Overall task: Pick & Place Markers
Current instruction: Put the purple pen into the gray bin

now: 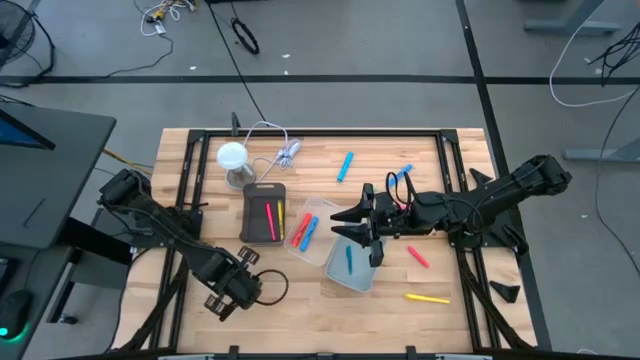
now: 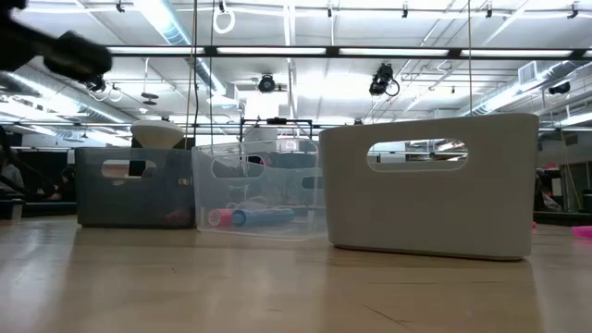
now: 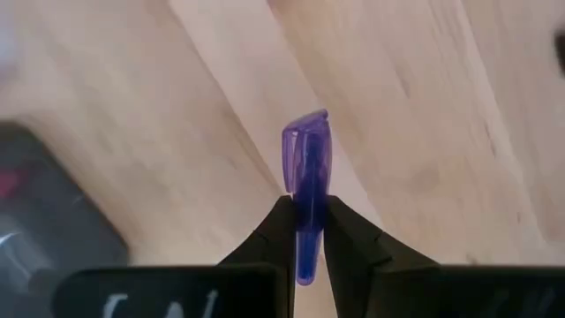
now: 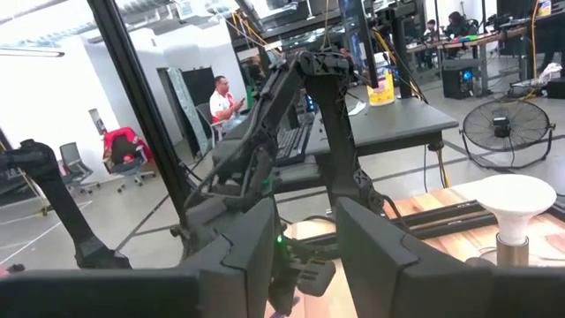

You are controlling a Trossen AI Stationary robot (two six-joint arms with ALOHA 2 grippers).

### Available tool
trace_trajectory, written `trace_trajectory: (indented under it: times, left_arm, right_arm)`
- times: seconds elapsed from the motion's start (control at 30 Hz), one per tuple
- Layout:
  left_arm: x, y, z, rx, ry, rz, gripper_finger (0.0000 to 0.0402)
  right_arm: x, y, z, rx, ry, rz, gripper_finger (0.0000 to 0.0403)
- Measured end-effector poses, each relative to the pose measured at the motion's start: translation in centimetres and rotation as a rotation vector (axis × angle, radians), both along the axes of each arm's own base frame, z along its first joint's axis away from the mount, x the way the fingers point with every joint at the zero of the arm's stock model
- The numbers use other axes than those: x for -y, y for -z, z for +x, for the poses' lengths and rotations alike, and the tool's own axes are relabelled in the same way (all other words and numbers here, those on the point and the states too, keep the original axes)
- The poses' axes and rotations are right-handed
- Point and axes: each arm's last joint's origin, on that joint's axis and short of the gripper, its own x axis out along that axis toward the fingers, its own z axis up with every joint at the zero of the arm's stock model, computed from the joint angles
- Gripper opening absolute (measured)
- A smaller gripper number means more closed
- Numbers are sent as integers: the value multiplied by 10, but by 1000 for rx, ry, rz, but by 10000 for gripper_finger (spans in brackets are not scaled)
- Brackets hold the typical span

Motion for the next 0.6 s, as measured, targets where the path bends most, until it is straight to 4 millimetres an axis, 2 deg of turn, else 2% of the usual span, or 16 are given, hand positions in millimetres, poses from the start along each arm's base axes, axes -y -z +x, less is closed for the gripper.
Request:
trace_trajectory:
  times: [0.2, 0.6]
  left_arm:
    - [0, -28, 19, 98, -123, -44, 41]
    - [-7, -99, 50, 396, -340, -81, 41]
  right_arm:
    - [0, 0, 0, 0, 3, -10, 126]
    - [0, 0, 0, 0, 3, -23, 126]
